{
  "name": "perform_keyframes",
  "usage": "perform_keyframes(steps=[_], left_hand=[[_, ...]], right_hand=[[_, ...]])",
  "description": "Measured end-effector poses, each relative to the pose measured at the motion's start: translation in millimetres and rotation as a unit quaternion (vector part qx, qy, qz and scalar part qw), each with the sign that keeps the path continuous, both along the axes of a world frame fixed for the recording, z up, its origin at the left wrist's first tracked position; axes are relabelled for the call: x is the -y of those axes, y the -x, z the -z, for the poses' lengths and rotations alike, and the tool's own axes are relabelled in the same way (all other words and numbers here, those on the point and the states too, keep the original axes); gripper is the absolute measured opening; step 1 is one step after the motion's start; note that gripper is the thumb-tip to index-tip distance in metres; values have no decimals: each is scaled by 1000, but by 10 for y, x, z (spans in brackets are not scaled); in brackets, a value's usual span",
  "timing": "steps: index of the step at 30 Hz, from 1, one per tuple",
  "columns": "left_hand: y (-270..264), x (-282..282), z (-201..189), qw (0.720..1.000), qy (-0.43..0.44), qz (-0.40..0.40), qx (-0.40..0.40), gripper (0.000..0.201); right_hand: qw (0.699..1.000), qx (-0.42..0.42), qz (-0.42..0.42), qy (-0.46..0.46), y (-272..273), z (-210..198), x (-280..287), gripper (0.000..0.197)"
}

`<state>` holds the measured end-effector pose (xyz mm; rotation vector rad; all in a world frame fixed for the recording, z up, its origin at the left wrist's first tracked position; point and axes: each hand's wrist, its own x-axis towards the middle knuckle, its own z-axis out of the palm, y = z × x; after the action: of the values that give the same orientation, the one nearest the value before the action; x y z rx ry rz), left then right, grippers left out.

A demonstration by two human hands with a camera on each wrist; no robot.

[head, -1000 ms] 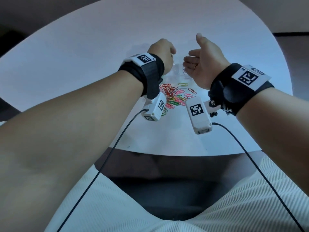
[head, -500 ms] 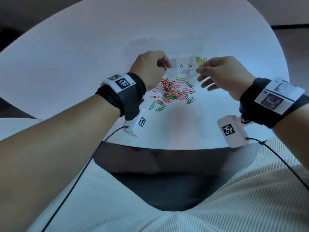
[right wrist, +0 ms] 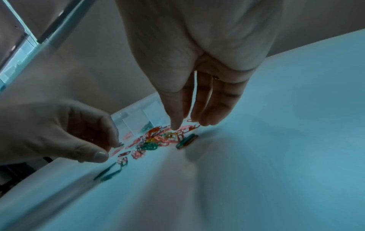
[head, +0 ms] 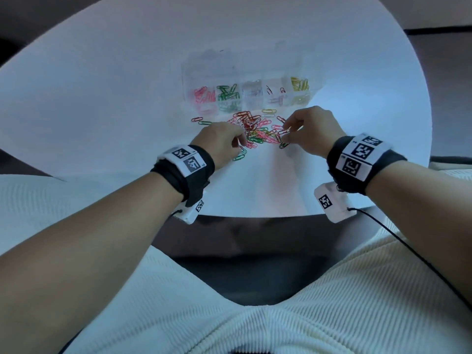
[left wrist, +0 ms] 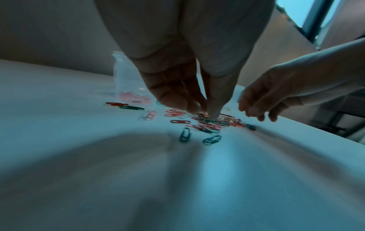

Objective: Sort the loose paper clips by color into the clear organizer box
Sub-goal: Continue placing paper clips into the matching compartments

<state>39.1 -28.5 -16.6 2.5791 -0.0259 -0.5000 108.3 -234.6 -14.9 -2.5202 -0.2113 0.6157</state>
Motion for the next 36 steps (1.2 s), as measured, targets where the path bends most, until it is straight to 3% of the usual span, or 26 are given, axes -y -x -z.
perform_keyframes(steps=[4, 10, 19, 22, 24, 26, 28, 31, 34, 36], left_hand=[[15, 121, 66, 999, -21, 43, -4, 18], [32, 141, 100, 998, -47, 20, -23, 20], [87, 179, 134, 999, -27, -2, -45, 21], [85, 162, 118, 998, -48, -3, -34, 27], [55, 111, 64, 998, -56, -23, -10, 28], [19, 21, -15, 996, -40, -78, -5, 21], [-16, -99, -47, 986, 4, -164, -23, 19], [-54, -226, -29, 960, 55, -271, -45, 18], [-69, -245, -17, 956, 58, -280, -69, 17], [-35, -186, -6, 968, 22, -239, -72, 22]], right_hand=[[1000, 6, -23, 20, 7, 105, -12, 28], [998, 17, -41, 34, 44, 158, -36, 16], [998, -32, -43, 20, 45, 62, -41, 16], [996, -58, -67, -19, 25, -39, -65, 13], [990, -104, -39, -92, 6, -96, -83, 12], [958, -194, 34, -207, 14, -148, -110, 12], [906, -275, 89, -309, 14, -159, -134, 12], [837, -355, 106, -402, 21, -146, -145, 20], [772, -414, 124, -466, 53, -160, -148, 26], [751, -428, 146, -482, 70, -172, -154, 29]])
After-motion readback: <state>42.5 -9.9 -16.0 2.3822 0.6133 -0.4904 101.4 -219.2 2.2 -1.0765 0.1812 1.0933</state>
